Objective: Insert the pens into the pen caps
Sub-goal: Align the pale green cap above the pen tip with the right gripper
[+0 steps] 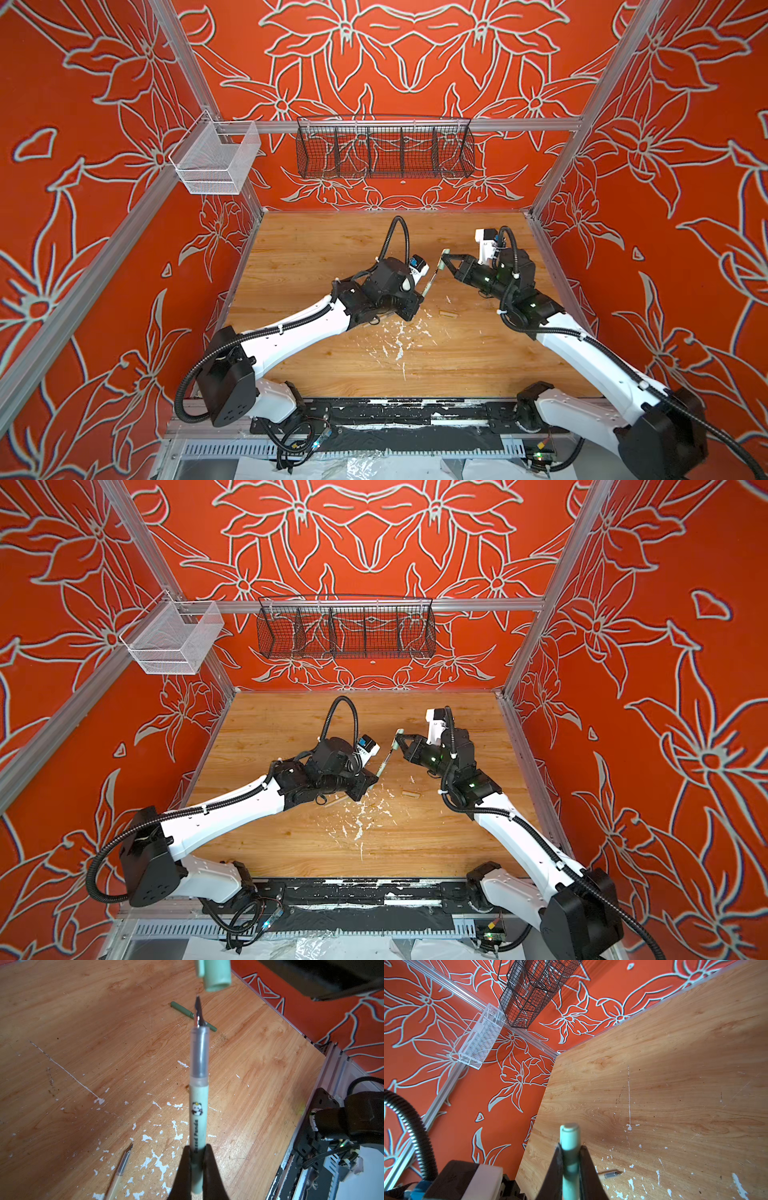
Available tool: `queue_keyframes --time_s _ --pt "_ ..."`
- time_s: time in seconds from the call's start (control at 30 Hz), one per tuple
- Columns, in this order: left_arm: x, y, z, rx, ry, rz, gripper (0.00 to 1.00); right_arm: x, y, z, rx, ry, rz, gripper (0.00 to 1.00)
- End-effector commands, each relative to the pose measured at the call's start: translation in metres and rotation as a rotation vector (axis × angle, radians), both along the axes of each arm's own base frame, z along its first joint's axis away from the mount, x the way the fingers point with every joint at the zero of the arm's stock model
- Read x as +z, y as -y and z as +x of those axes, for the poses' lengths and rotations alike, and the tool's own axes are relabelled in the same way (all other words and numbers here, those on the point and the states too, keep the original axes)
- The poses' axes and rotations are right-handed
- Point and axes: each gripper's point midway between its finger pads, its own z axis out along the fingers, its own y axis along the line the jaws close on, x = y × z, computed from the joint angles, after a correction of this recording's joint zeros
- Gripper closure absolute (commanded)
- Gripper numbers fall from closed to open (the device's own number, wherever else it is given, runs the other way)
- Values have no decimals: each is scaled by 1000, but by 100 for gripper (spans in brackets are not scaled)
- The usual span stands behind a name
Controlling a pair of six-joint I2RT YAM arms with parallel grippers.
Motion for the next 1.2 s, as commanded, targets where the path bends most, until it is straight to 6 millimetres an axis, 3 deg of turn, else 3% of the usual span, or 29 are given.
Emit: queue_keyframes --time_s 0.0,0.87,1.17 --pt "12 3 -1 -17 33 -26 100 8 0 4 -5 28 14 96" --pt "12 5 5 -1 43 -19 100 -12 -3 -10 26 -18 82 98" --pt "15 9 6 -6 41 -43 100 -9 0 -10 -3 14 157 99"
